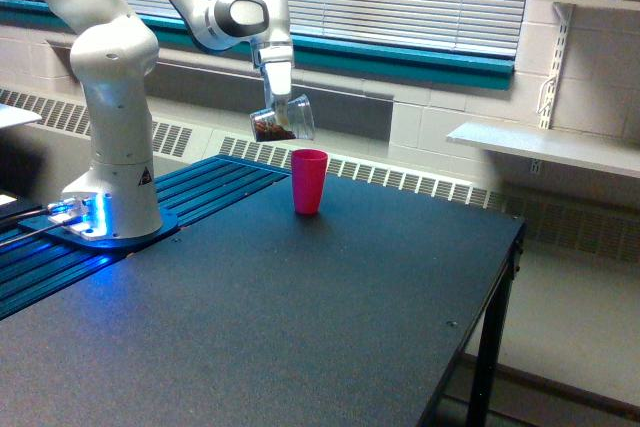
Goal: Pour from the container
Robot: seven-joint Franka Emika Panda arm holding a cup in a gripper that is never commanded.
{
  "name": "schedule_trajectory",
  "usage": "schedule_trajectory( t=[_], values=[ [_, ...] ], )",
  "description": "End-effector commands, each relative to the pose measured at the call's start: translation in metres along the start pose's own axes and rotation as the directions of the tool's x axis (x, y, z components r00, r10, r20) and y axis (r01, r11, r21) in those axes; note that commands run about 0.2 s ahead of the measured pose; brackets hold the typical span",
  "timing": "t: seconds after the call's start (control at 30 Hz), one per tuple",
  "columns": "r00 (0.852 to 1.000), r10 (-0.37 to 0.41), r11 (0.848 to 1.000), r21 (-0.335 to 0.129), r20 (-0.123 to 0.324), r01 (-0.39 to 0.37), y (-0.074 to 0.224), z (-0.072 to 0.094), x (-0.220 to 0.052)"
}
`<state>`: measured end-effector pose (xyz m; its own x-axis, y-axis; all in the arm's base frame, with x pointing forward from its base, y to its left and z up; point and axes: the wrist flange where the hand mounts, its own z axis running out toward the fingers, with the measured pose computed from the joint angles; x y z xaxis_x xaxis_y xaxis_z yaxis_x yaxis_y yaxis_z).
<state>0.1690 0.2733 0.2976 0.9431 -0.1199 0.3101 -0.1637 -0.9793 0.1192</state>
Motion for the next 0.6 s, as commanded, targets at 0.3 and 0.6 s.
schedule_trajectory(
  t=[0.3,0.6],
  values=[
    [0.999,0.021,1.000,-0.013,0.026,-0.020,0.004,0.013,0.009],
    [0.998,0.001,0.999,-0.046,0.059,0.001,0.011,0.025,0.008]
  ],
)
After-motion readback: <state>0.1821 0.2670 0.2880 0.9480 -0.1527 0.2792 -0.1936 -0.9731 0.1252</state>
